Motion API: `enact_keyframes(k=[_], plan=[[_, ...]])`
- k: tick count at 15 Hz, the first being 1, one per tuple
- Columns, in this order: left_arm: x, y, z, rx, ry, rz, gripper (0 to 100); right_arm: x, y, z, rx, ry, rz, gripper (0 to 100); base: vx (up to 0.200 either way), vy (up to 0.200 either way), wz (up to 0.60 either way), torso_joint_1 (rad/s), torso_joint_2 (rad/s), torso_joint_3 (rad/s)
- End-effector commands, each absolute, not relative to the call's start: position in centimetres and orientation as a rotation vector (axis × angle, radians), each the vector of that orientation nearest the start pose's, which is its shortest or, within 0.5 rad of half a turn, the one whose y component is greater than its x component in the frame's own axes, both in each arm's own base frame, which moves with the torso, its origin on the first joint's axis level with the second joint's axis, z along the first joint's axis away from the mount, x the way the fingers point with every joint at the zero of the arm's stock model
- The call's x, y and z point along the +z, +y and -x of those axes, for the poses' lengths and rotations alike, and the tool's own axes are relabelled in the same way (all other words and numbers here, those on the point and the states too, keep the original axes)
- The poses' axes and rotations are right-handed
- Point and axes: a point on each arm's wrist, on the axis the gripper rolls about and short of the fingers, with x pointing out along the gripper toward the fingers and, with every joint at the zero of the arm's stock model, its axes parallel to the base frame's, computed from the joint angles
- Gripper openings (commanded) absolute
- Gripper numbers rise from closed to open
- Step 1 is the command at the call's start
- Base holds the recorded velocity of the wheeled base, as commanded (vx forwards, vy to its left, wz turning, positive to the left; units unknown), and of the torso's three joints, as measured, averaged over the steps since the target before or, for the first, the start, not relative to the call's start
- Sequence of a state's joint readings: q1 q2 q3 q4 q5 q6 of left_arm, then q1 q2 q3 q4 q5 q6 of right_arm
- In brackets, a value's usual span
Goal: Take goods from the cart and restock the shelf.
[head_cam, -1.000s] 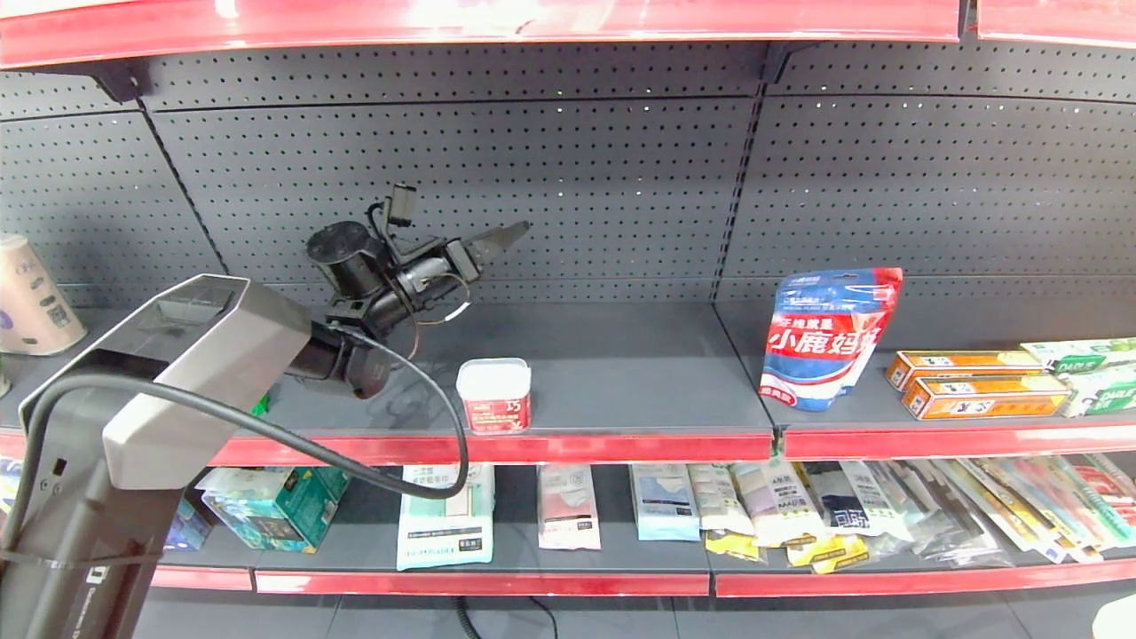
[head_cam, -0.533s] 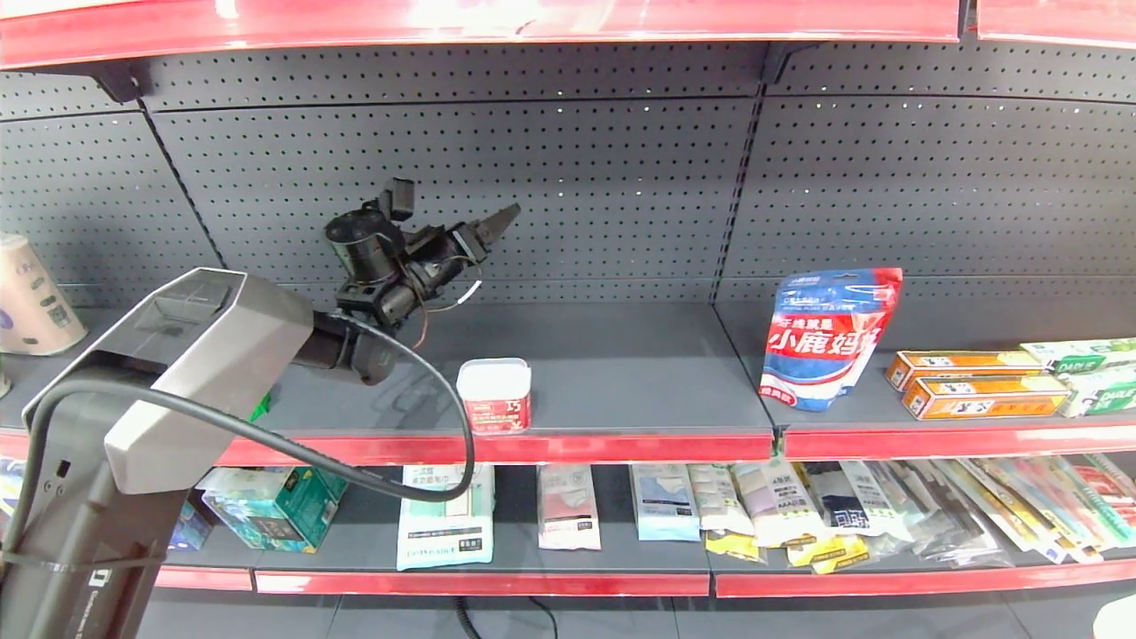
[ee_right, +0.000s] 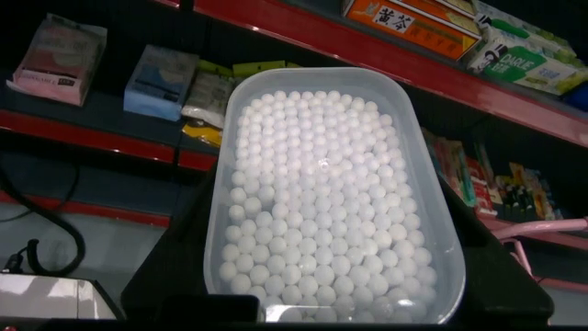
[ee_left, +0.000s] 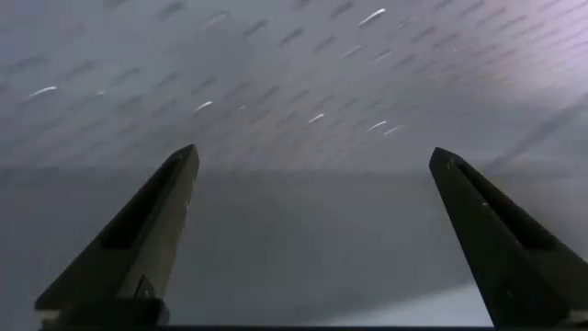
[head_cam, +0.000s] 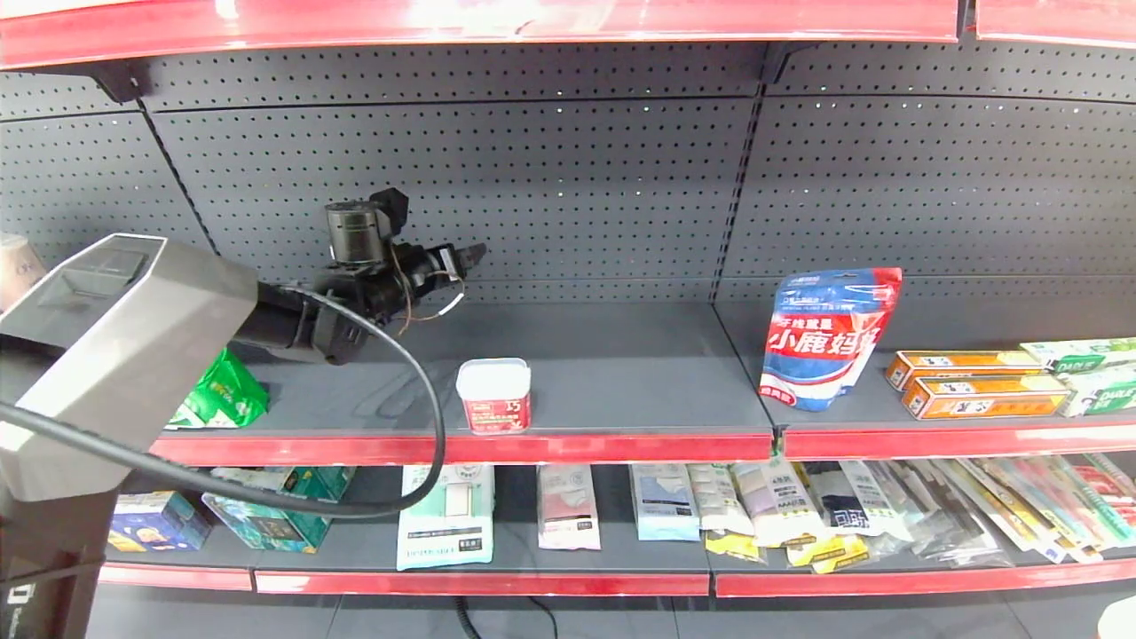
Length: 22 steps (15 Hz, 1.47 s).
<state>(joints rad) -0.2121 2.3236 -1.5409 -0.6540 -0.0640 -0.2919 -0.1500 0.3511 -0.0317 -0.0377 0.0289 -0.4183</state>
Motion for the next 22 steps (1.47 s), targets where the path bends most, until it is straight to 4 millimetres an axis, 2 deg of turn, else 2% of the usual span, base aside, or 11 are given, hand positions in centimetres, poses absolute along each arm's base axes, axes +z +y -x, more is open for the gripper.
enact_keyframes(k=[1, 2, 4, 7, 8, 10, 12, 16, 18, 20, 22], plan=[[14.4, -9.1, -44.6, -0.221, 0.152, 0.215, 100, 9.1, 0.0, -0.6, -0.057, 0.301, 0.390, 0, 0.000, 0.000, 0.00, 0.000, 0.00, 0.000], [14.1, -8.9, -43.7, -0.234, 0.172, 0.203, 100, 9.1, 0.0, -0.7, -0.055, 0.304, 0.389, 0, 0.000, 0.000, 0.00, 0.000, 0.00, 0.000], [13.2, -8.2, -39.8, -0.296, 0.260, 0.125, 100, 9.1, 0.0, -0.7, -0.049, 0.304, 0.383, 0, 0.000, 0.000, 0.00, 0.000, 0.00, 0.000], [14.1, -7.5, -35.8, -0.339, 0.236, 0.060, 100, 9.0, 0.0, -0.6, -0.030, 0.290, 0.375, 0, 0.000, 0.000, 0.00, 0.000, 0.00, 0.000], [14.6, -7.0, -33.4, -0.348, 0.233, 0.033, 100, 9.0, 0.1, -0.6, -0.027, 0.289, 0.373, 0, 0.000, 0.000, 0.00, 0.000, 0.00, 0.000], [15.3, -6.4, -30.2, -0.352, 0.229, 0.026, 100, 9.0, 0.1, -0.6, -0.014, 0.284, 0.356, 0, 0.000, 0.000, 0.00, 0.000, 0.00, 0.000], [16.1, -5.5, -25.4, -0.350, 0.211, 0.021, 100, 9.0, 0.2, -0.6, 0.018, 0.281, 0.310, 0, 0.000, 0.000, 0.00, 0.000, 0.00, 0.000], [16.4, -4.0, -17.9, -0.352, 0.172, -0.008, 100, 9.0, 0.2, -1.1, 0.059, 0.330, 0.295, 0, 0.000, 0.000, 0.00, 0.000, 0.00, 0.000], [16.1, -3.5, -15.5, -0.328, 0.152, -0.011, 100, 9.8, 0.3, -1.3, 0.129, 0.305, 0.293, 0, 0.000, 0.000, 0.00, 0.000, 0.00, 0.000], [14.5, -2.5, -11.0, -0.309, 0.152, -0.041, 100, 11.4, 0.2, -2.4, 0.171, 0.319, 0.298, 0, 0.000, 0.000, 0.00, 0.000, 0.00, 0.000], [14.0, -1.9, -8.4, -0.257, 0.166, -0.045, 100, 13.0, 0.2, -3.7, 0.199, 0.334, 0.299, 0, 0.000, 0.000, 0.00, 0.000, 0.00, 0.000]])
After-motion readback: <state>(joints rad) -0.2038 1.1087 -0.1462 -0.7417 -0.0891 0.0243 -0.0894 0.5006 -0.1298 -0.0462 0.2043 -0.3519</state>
